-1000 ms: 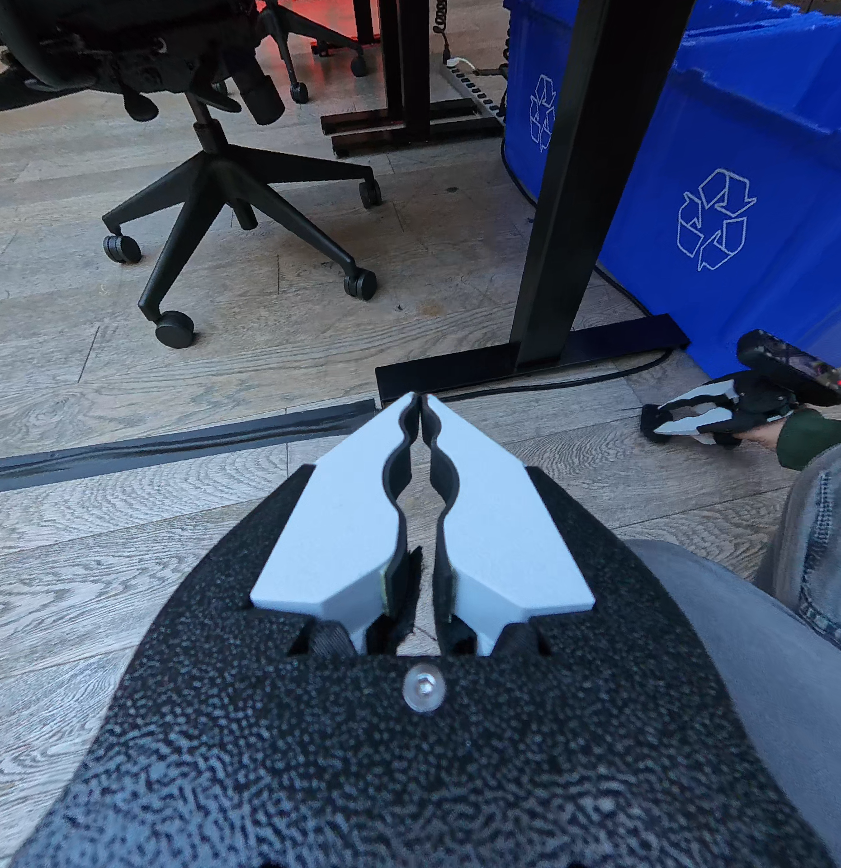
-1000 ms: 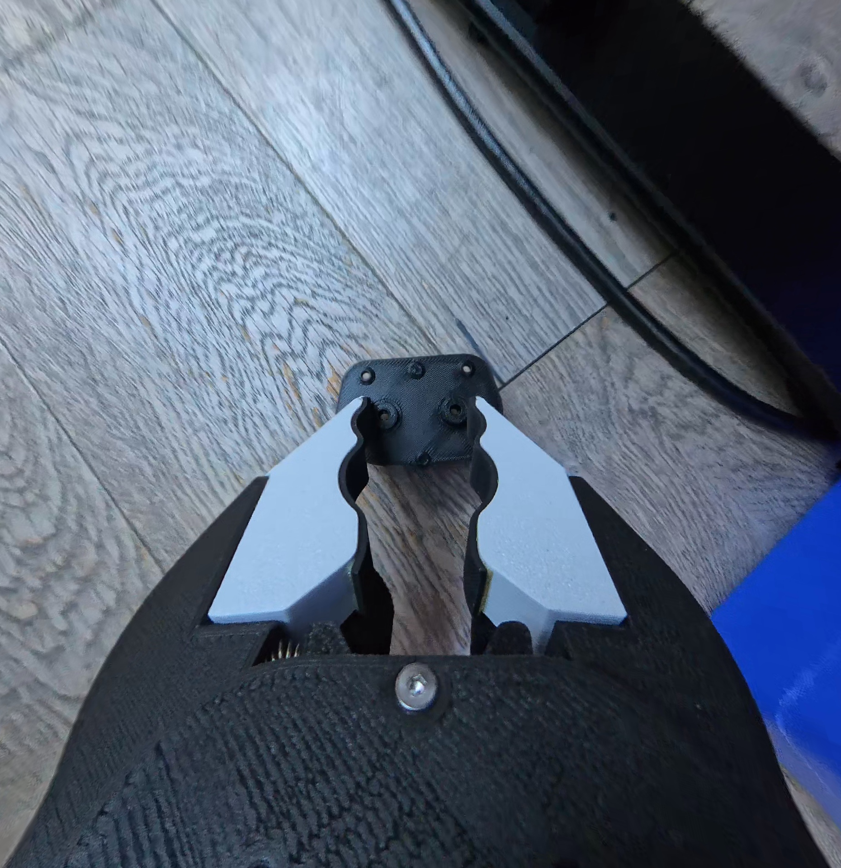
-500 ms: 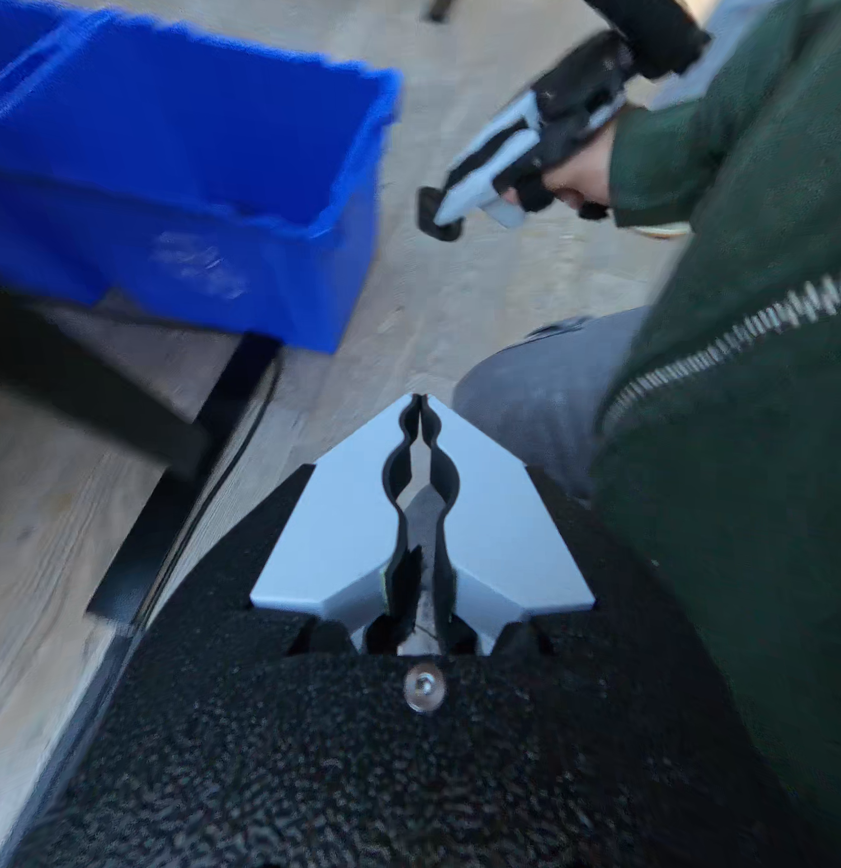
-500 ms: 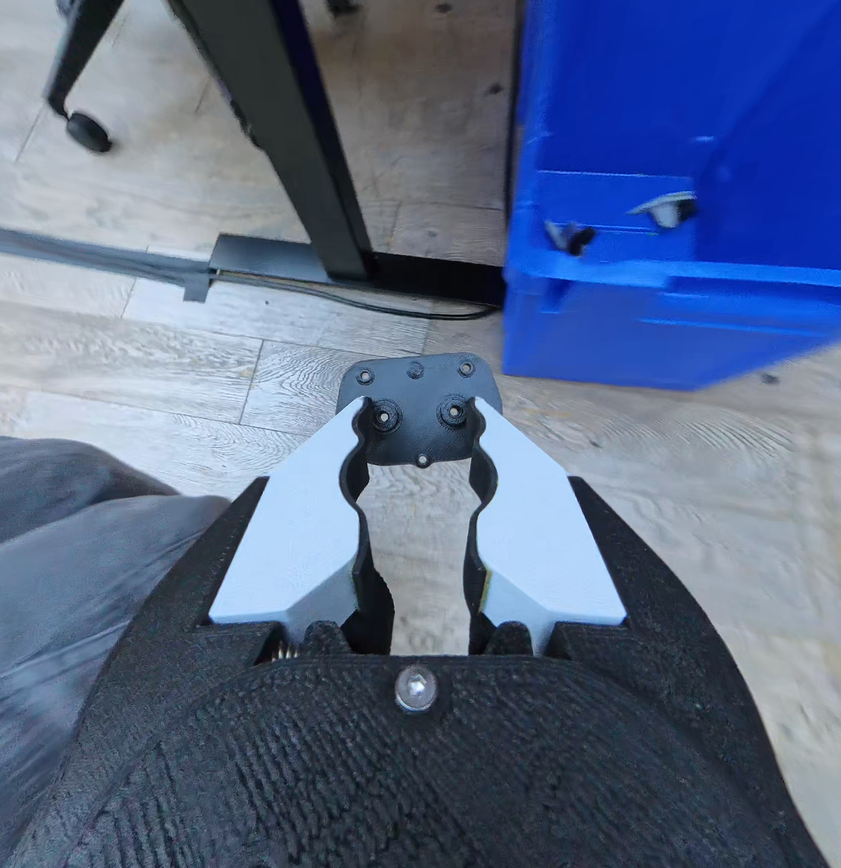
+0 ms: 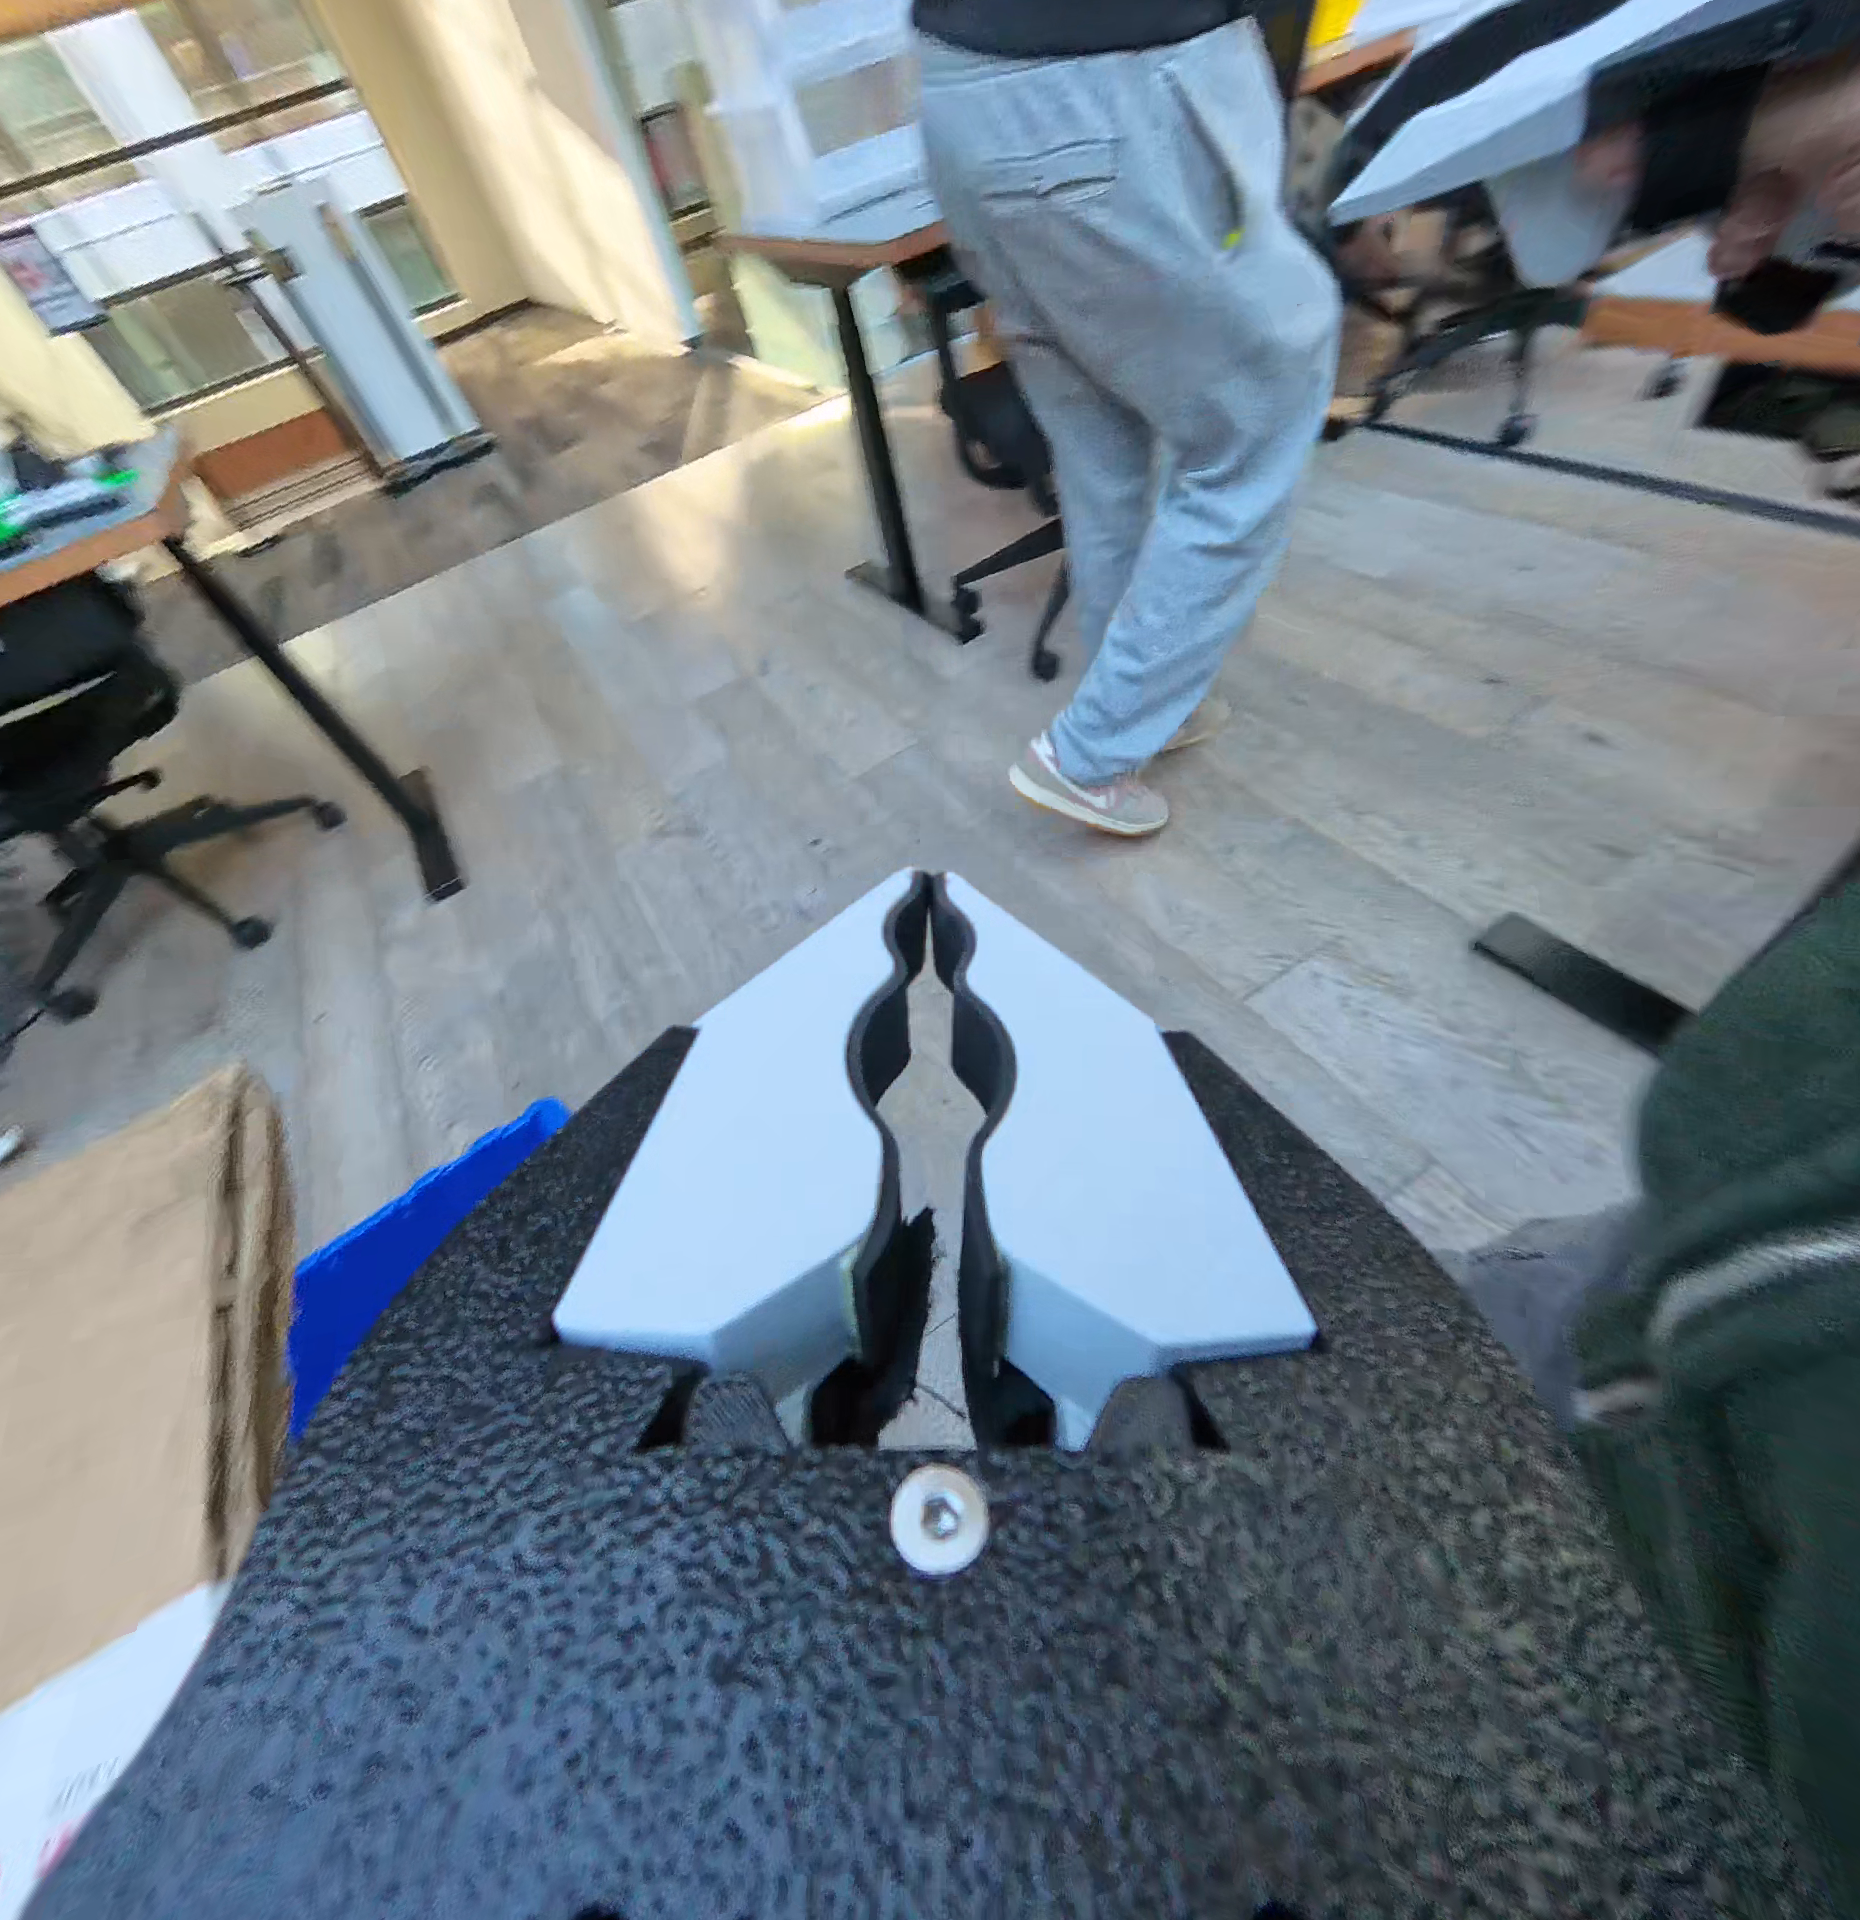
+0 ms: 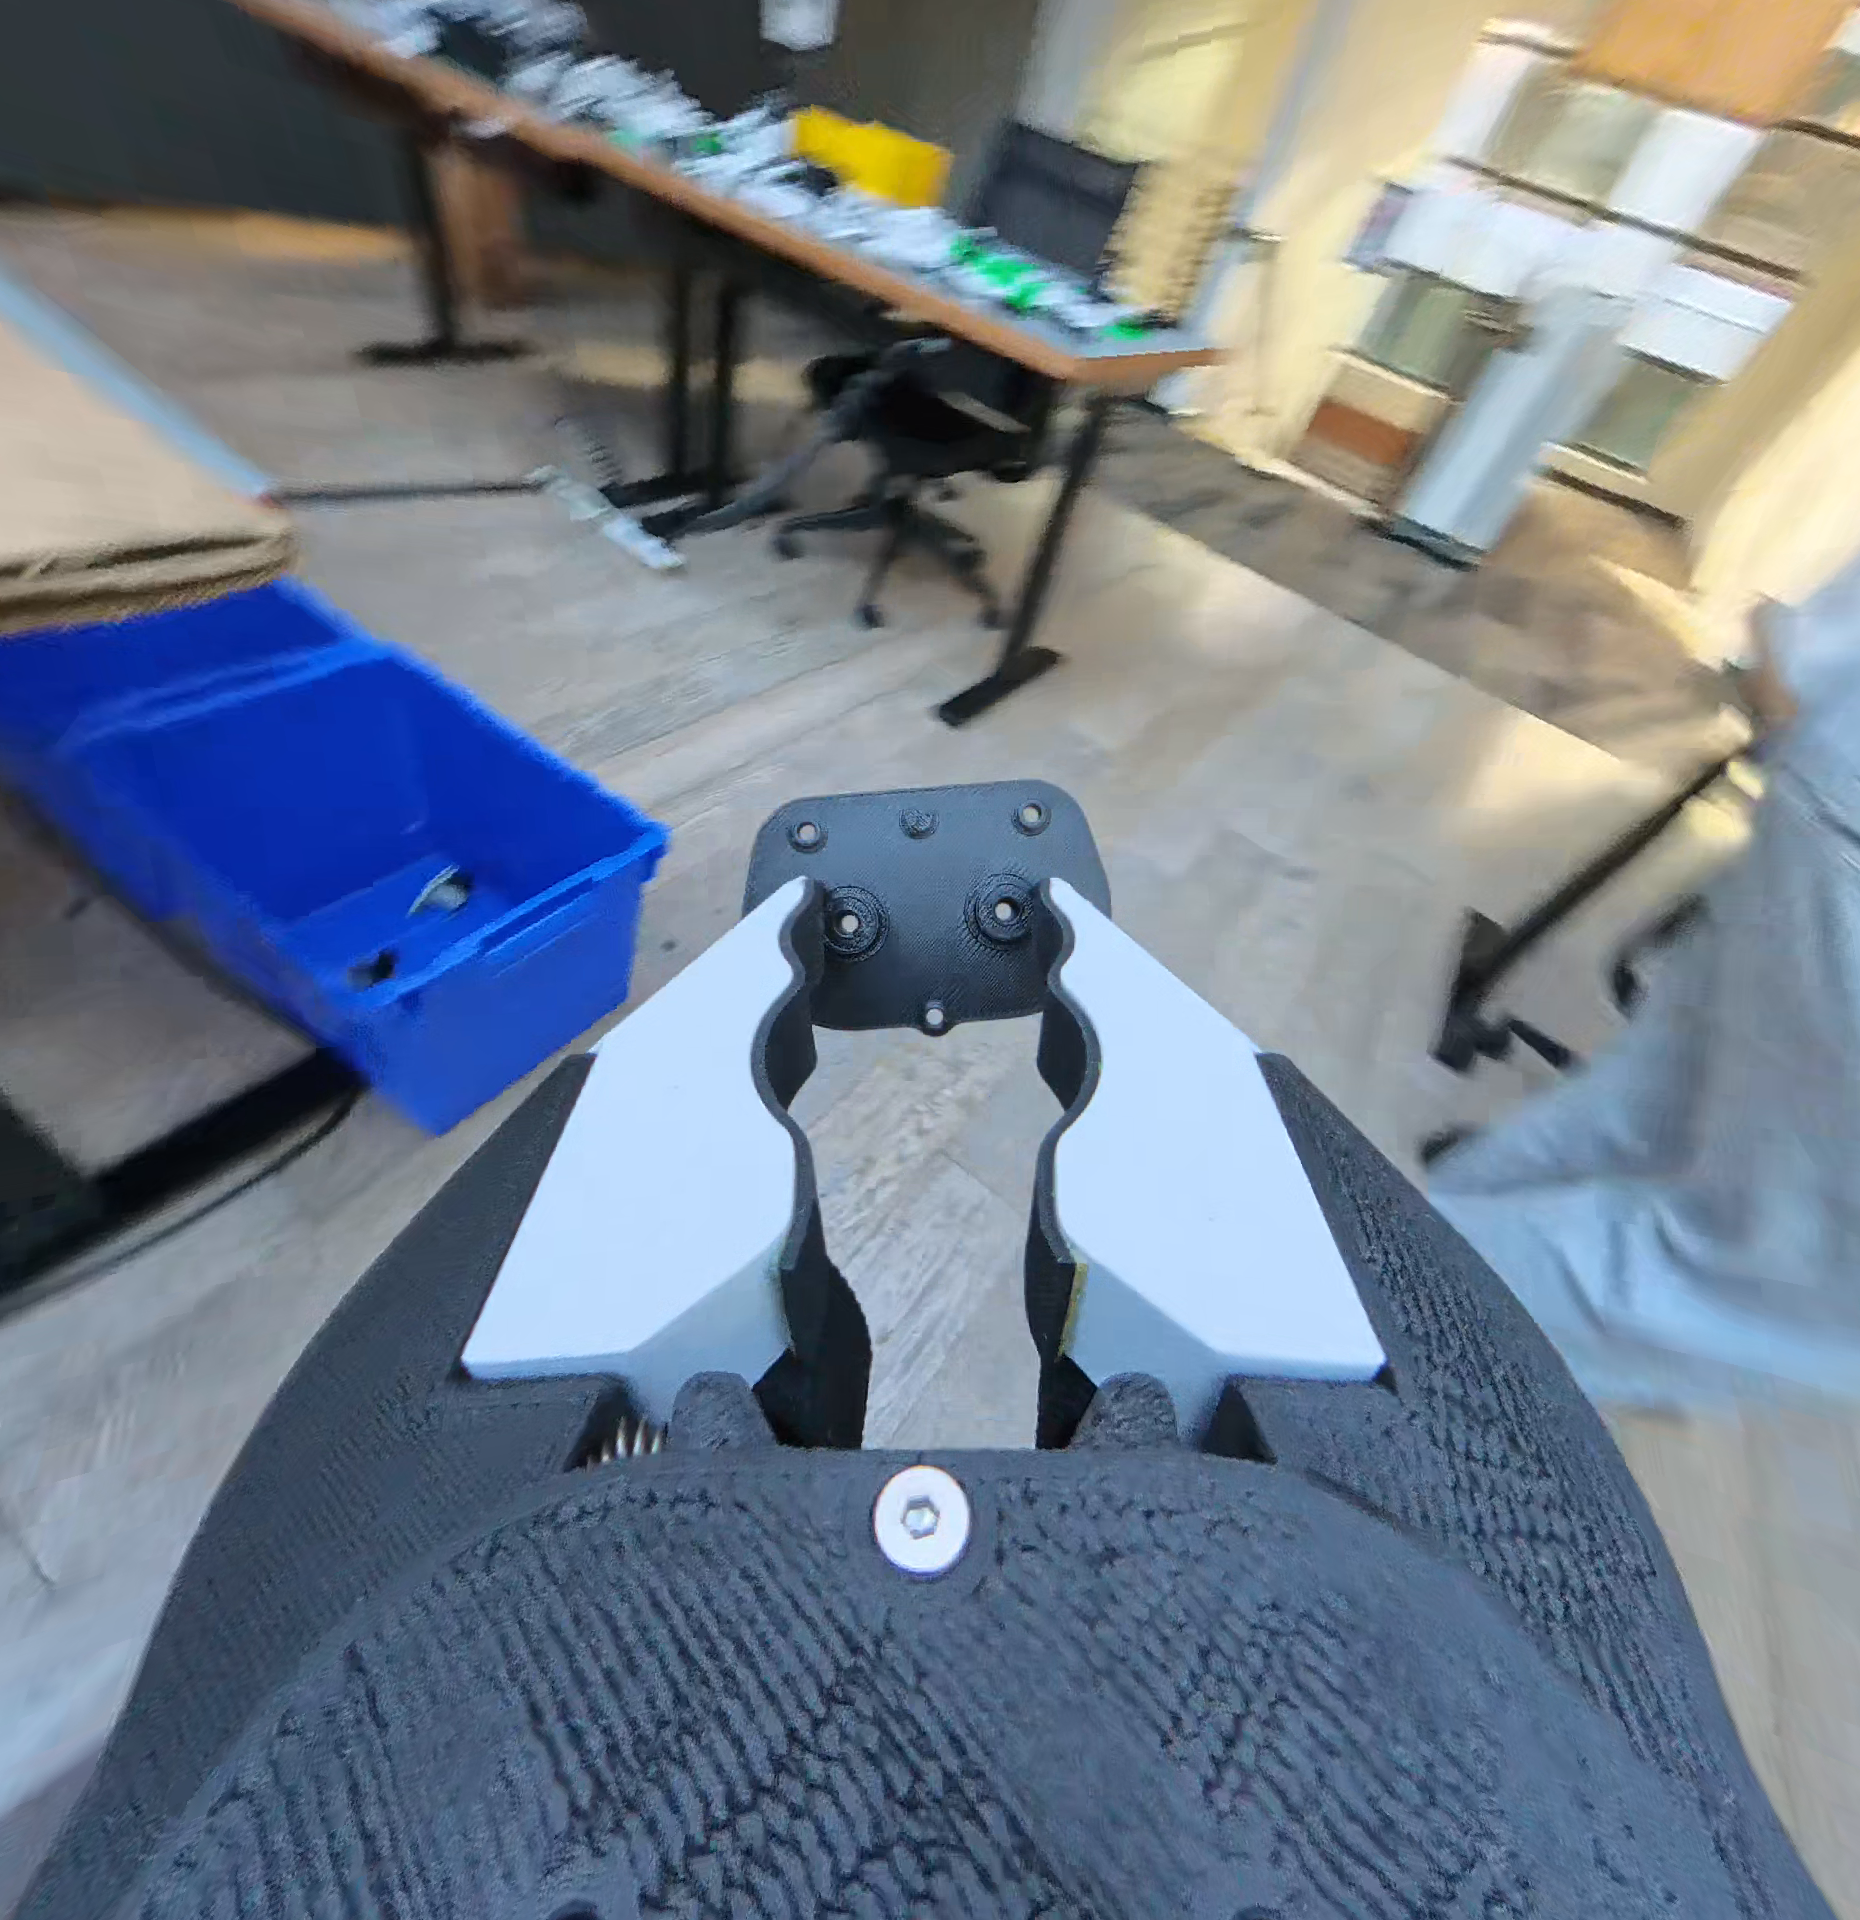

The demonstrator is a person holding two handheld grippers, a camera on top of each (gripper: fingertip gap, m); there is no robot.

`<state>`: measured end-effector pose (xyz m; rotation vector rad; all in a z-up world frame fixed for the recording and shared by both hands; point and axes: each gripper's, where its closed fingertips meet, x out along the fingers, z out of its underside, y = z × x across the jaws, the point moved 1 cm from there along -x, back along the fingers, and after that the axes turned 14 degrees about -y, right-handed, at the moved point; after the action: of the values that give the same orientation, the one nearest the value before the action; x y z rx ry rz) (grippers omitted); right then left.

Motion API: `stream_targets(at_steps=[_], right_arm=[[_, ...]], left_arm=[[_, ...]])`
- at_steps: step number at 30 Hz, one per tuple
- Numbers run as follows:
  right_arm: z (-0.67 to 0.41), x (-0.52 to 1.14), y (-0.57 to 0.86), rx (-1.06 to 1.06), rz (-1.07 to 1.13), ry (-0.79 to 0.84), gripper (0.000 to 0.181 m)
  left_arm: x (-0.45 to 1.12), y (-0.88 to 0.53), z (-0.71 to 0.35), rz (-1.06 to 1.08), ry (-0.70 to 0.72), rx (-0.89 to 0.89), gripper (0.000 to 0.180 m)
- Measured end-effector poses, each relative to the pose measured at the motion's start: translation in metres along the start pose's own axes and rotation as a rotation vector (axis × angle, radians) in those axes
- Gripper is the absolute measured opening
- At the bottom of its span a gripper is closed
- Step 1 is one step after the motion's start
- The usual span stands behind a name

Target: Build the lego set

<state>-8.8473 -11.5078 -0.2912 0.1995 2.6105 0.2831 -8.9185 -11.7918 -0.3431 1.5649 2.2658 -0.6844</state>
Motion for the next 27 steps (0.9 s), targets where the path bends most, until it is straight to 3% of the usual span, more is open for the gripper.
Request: stream_targets(at_steps=[4,10,15,20,27], right_arm=[[0.068,-0.145,0.022,0.268,0.189,-0.02,0.039],[0.184,-0.333,0.062,0.49,0.495,-0.127,0.039],[0.28,-0.451,0.102,0.613,0.714,-0.226,0.038],[0.357,-0.513,0.17,0.608,0.743,-0.358,0.038],[0.479,-0.516,0.315,0.669,0.57,-0.554,0.038]], left_arm=[[-0.014,0.055,-0.04,0.161,0.059,0.093,0.0],[-0.01,0.153,-0.09,0.362,0.158,0.049,0.0],[0.001,0.237,-0.119,0.499,0.194,0.133,0.0],[0.03,0.316,-0.141,0.565,0.177,0.149,0.001],[0.082,0.406,-0.182,0.426,0.151,0.026,0.002]])
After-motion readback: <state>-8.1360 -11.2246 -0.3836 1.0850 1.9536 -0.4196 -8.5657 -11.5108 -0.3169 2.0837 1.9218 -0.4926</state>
